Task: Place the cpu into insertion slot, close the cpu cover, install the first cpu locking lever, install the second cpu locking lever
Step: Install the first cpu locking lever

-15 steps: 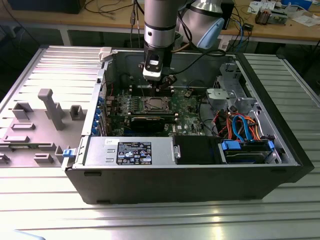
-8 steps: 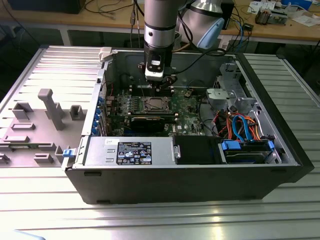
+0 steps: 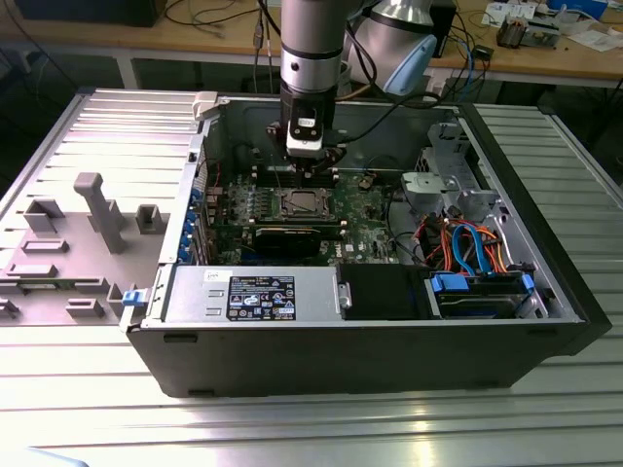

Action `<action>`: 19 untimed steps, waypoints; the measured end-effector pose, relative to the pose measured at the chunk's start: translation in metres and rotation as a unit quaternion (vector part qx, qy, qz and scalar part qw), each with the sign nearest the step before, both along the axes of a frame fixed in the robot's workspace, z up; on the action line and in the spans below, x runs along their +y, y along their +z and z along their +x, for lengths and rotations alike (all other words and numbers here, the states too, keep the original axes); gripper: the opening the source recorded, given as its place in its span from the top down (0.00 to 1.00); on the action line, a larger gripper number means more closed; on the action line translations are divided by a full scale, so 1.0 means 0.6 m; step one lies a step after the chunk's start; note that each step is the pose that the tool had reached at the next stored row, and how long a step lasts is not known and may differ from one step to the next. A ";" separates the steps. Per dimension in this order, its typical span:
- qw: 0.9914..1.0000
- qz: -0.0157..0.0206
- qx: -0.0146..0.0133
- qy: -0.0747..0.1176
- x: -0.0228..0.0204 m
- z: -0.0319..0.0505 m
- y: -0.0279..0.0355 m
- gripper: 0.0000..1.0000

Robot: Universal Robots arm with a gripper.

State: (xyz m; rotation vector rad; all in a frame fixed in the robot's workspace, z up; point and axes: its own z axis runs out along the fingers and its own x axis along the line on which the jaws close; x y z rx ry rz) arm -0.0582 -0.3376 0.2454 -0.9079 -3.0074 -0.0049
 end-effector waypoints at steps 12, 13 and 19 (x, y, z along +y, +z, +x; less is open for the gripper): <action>0.998 0.000 0.000 0.059 -0.0007 0.000 0.000 0.89; 0.997 0.000 0.000 0.074 -0.0014 0.000 0.000 0.89; 0.992 0.000 0.000 0.122 -0.0044 -0.001 0.000 0.89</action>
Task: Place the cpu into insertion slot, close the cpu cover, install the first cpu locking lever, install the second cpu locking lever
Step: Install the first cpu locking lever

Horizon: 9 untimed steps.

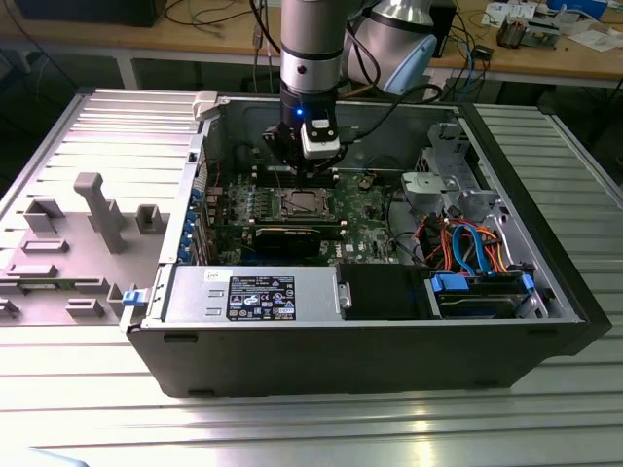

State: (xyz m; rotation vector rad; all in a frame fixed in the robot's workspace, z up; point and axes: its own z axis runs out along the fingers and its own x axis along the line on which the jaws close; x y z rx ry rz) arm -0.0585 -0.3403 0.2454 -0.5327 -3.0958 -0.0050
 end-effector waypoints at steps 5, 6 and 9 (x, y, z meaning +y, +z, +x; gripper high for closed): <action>1.000 0.000 0.000 0.020 -0.0011 0.000 0.000 0.89; 1.000 0.000 0.000 0.024 -0.0014 0.000 0.000 0.89; 1.000 0.000 0.000 0.025 -0.0015 0.000 0.000 0.89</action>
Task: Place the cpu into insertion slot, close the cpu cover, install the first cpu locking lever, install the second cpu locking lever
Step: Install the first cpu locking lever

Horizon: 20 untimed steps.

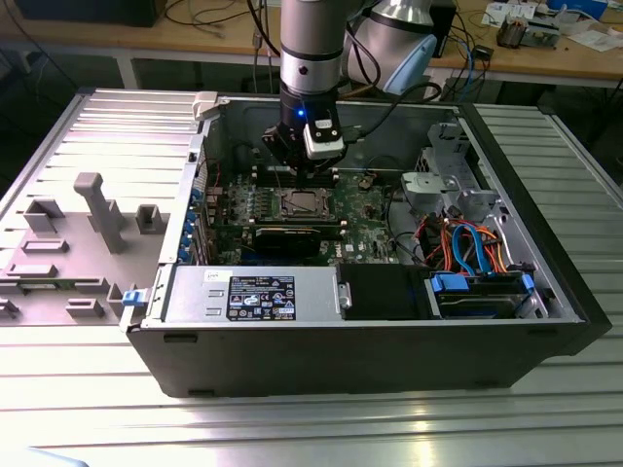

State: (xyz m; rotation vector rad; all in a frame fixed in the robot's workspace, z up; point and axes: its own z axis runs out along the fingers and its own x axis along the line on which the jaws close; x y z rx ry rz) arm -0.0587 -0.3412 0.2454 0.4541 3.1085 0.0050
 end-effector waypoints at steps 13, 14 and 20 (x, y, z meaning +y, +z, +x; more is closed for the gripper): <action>0.999 0.000 0.000 0.046 0.0000 -0.001 0.000 0.89; 0.999 0.000 0.000 0.047 0.0000 -0.001 0.000 0.89; 0.999 0.000 0.000 0.048 0.0000 -0.001 0.000 0.89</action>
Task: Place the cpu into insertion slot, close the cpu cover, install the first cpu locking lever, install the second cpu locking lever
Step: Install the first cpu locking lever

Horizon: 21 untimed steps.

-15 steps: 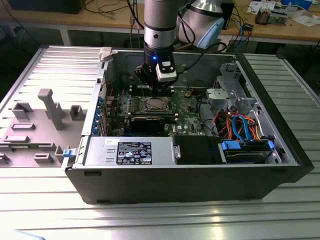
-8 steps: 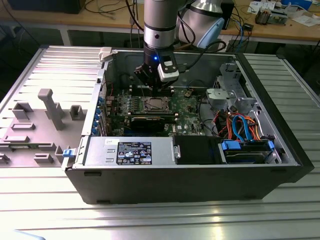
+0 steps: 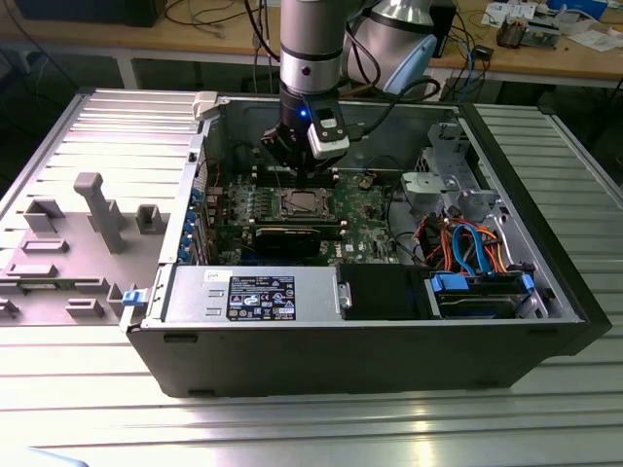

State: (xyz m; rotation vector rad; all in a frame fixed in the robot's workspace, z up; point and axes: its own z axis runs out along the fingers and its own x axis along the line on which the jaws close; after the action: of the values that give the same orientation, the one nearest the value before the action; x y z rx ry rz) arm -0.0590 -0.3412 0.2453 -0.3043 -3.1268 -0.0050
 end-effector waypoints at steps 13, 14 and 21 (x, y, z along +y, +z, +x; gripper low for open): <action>0.999 0.000 0.000 0.035 0.0000 0.000 0.000 0.89; 0.999 0.000 0.000 0.036 0.0000 0.000 0.000 0.89; 0.999 0.000 0.000 0.036 0.0000 0.000 0.000 0.89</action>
State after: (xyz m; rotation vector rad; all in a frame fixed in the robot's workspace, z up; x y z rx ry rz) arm -0.0590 -0.3412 0.2454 -0.1900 -3.1357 -0.0049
